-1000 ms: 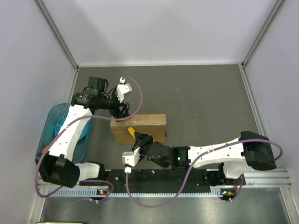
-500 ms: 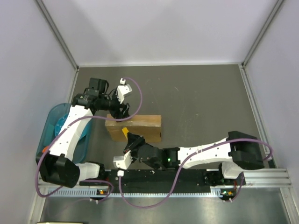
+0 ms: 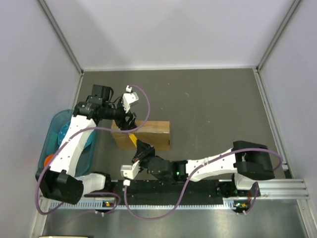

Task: Unpack the express box
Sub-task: Cut the express box at the center of the board.

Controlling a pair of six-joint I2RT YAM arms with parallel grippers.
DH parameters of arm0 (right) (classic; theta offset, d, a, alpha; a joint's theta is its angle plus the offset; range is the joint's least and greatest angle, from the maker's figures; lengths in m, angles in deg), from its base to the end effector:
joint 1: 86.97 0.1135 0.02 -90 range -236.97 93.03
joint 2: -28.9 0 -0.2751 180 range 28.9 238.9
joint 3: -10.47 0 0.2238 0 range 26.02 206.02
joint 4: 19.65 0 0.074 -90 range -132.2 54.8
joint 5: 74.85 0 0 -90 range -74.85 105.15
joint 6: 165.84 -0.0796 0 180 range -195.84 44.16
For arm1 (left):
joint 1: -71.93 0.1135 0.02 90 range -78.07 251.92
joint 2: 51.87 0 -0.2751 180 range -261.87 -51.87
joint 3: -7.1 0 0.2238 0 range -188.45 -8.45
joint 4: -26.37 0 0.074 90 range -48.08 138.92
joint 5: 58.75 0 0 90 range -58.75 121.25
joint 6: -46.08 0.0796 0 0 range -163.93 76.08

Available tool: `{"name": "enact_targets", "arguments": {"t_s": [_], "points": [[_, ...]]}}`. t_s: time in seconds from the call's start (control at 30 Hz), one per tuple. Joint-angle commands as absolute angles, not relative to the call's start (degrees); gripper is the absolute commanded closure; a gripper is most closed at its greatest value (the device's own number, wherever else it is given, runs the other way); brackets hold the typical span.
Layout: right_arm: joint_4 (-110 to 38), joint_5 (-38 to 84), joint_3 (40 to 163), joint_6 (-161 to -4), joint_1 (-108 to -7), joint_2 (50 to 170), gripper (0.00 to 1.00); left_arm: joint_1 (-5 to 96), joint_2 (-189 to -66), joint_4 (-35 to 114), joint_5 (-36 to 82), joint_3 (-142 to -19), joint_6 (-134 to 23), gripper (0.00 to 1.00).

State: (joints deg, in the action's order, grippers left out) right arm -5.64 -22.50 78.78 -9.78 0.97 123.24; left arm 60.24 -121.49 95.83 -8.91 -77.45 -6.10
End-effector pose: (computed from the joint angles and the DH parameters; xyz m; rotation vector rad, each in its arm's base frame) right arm 0.0621 0.3739 0.2611 -1.5356 0.8313 -0.3048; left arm 0.2037 -0.0946 0.3192 1.2148 1.9883 -0.6568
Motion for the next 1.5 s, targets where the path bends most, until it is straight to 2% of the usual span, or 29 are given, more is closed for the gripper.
{"name": "enact_targets", "arguments": {"t_s": [0.0,0.3,0.5,0.73,1.07,1.27,1.47], "points": [[-7.18,-27.74,74.28,-9.32,-1.36,128.12,1.0,60.24,-121.99,99.04,-12.69,-80.7,-3.24,0.19],[5.4,-30.99,70.94,-3.43,-2.77,130.15,1.0,60.5,-130.53,105.81,-13.31,-84.39,2.03,0.24],[10.59,-31.96,71.64,0.8,-2.86,128.57,1.0,60.68,-128.43,106.08,-14.72,-84.83,3.53,0.23],[-3.98,-28.71,76.64,-9.57,-2.25,122.68,1.0,61.73,-123.59,111.08,-13.23,-85.89,9.94,0.23],[-6.9,-29.06,75.68,-13.35,-1.37,120.39,1.0,64.01,-118.41,123.74,-10.59,-89.05,24.62,0.13],[-6.98,-28.71,77.96,-17.3,-1.1,118.46,1.0,64.19,-114.45,116.65,-5.67,-85.98,26.12,0.12],[-13.04,-26.78,81.66,-25.47,-1.37,115.74,1.0,64.1,-111.82,107.58,-1.62,-81.32,24.63,0.12]]}}
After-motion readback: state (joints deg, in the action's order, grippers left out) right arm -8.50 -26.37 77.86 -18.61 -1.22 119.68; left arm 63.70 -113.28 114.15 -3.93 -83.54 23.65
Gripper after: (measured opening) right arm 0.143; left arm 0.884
